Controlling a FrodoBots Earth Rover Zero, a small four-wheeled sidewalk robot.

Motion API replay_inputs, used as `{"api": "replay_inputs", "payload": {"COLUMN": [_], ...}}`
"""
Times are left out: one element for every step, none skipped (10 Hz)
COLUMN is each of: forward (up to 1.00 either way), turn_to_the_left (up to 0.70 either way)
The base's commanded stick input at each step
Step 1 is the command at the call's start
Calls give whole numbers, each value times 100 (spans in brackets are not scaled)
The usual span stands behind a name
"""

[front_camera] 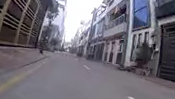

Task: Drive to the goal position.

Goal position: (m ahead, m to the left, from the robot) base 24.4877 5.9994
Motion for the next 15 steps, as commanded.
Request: {"api": "replay_inputs", "payload": {"forward": [100, 100, 100, 100, 100, 100, 100, 100, 100, 100, 100, 100, 100, 100, 100], "turn_to_the_left": [0, 0, 0, 0, 0, 0, 0, 0, 0, 0, 0, 0, 0, 0, 0]}}
